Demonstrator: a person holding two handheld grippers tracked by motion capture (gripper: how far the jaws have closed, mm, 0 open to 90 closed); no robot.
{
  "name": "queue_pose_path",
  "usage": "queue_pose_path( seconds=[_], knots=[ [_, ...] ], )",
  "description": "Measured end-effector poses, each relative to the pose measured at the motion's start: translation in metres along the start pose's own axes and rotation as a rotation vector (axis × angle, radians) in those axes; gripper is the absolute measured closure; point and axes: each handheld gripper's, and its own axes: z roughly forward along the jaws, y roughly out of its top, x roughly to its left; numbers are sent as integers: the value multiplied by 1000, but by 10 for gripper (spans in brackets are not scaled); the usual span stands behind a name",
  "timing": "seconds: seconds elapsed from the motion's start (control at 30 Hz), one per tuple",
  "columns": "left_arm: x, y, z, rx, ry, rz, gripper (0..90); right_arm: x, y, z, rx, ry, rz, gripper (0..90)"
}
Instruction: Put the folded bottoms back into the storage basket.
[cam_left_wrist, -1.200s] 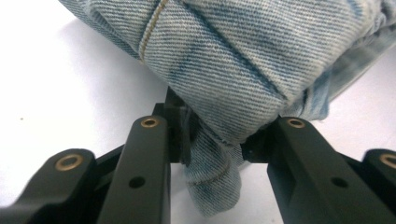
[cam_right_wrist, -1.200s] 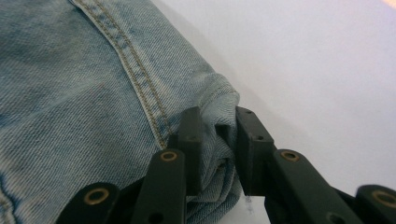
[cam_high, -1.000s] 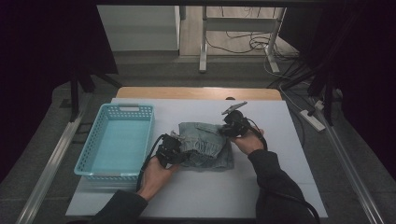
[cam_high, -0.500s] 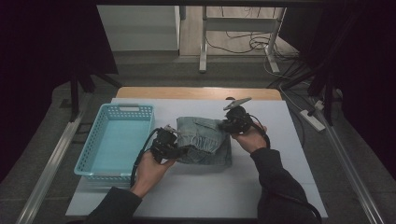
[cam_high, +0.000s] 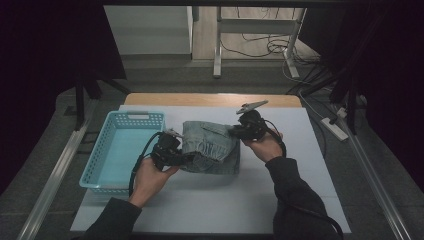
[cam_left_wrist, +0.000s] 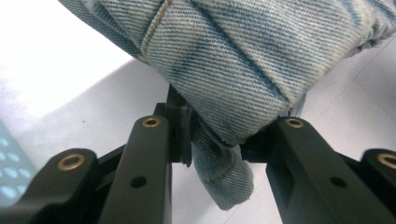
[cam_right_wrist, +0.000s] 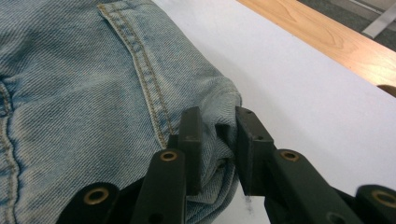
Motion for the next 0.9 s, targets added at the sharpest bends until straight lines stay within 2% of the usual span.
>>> queue_pose_path(
  seconds=[0.23,0.47,0.9],
  knots=[
    [8,0,-14,12,11,7,687,6,10,4,-15,22,0,742],
    [17,-1,-30,5,18,12,688,17,23,7,-39,18,-38,741],
    [39,-11,-62,-12,24,-7,689,35,49,18,-67,56,-45,742]
  ],
)
